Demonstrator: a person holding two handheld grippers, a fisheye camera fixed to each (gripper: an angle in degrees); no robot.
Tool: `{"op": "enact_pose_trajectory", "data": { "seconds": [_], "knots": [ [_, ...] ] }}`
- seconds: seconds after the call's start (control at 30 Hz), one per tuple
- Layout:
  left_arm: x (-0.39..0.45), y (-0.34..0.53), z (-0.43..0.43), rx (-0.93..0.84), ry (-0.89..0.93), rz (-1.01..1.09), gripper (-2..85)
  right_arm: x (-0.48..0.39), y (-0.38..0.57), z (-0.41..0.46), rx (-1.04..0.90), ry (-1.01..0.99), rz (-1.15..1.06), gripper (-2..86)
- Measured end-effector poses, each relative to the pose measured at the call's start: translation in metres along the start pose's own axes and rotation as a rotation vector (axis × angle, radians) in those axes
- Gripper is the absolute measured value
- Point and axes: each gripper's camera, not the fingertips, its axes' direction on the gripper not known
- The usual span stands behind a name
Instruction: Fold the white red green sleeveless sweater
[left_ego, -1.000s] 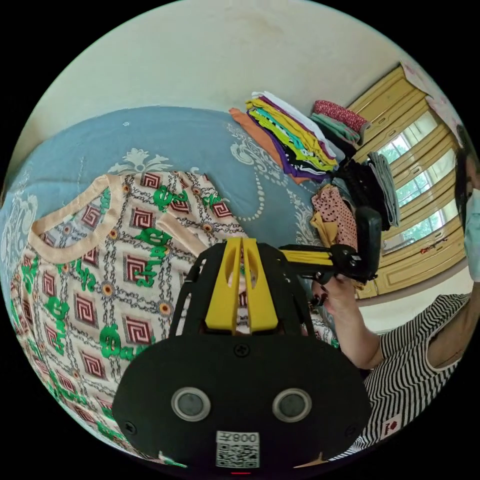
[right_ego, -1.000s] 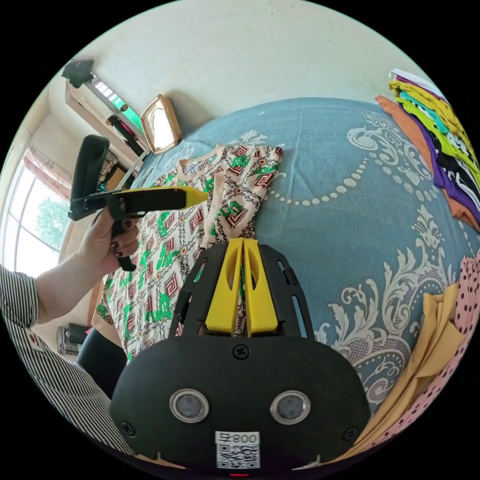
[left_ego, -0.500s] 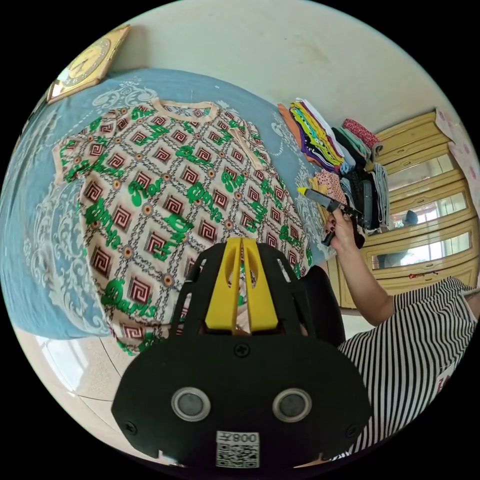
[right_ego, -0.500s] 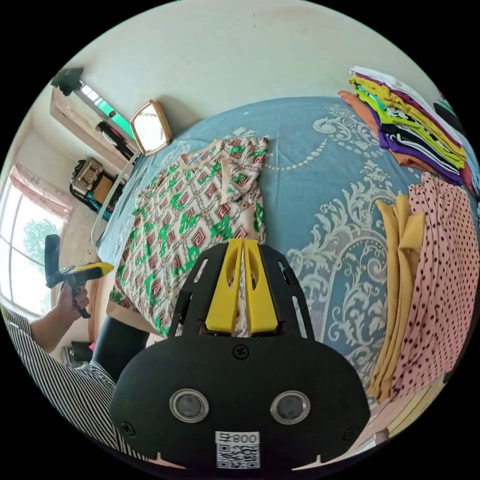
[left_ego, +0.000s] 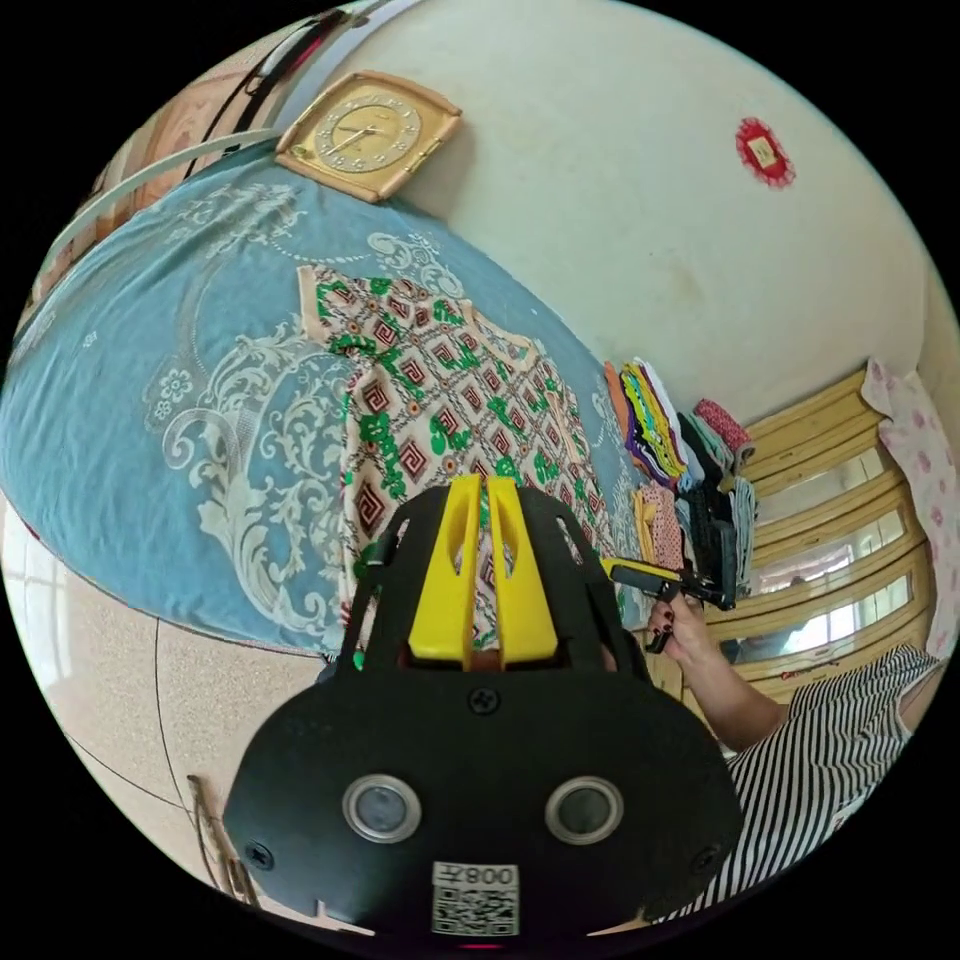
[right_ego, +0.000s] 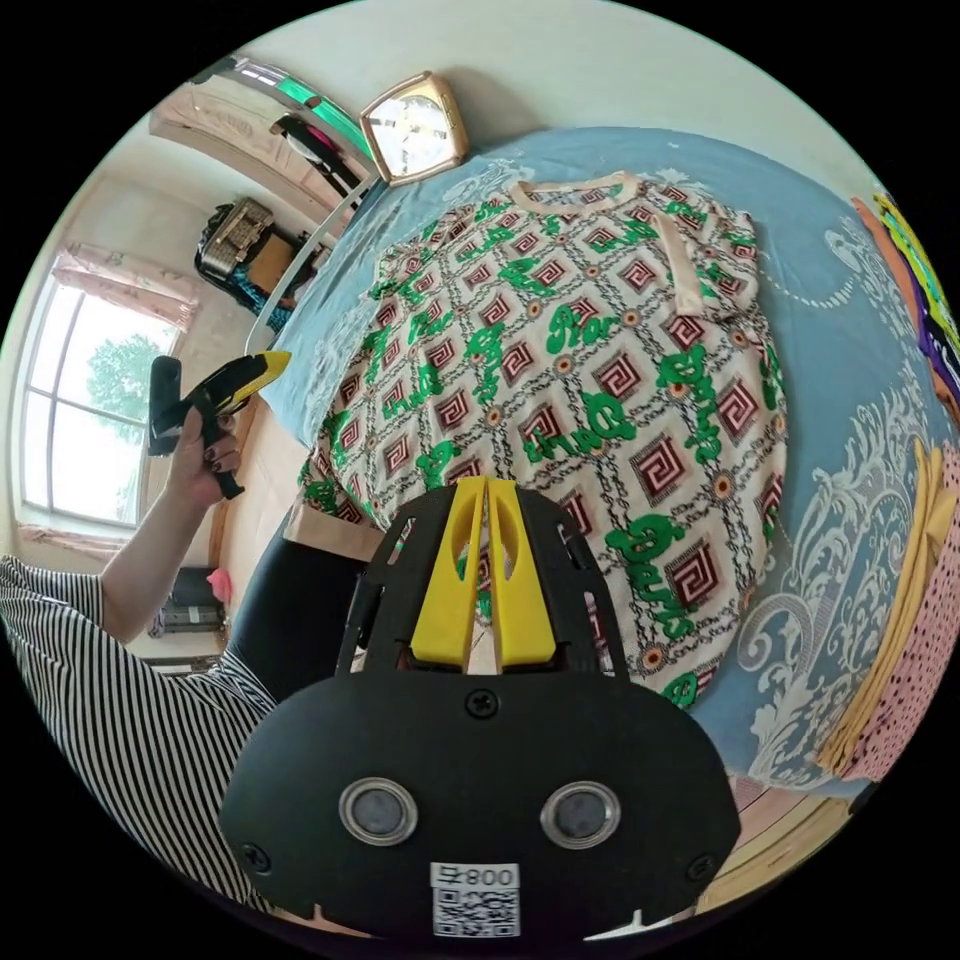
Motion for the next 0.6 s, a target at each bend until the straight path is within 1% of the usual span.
{"op": "enact_pose_trajectory", "data": {
  "seconds": [0.17, 0.3, 0.43, 0.5, 0.6],
  "knots": [
    [-0.093, -0.028, 0.004, 0.077, 0.044, -0.144, 6.5, -0.057, -0.095, 0.041, -0.014, -0.031, -0.088, 0.1],
    [-0.162, -0.046, 0.021, 0.123, 0.064, -0.262, 8.1, -0.097, -0.158, 0.070, -0.018, -0.018, -0.174, 0.2],
    [-0.201, -0.047, 0.030, 0.183, 0.118, -0.289, 7.9, -0.141, -0.228, 0.103, -0.003, -0.026, -0.264, 0.6],
    [-0.219, -0.045, 0.033, 0.221, 0.173, -0.293, 7.1, -0.161, -0.258, 0.118, 0.010, -0.031, -0.298, 1.0],
    [-0.236, -0.039, 0.031, 0.260, 0.172, -0.303, 4.9, -0.196, -0.307, 0.147, 0.021, -0.019, -0.355, 2.0]
  ]
}}
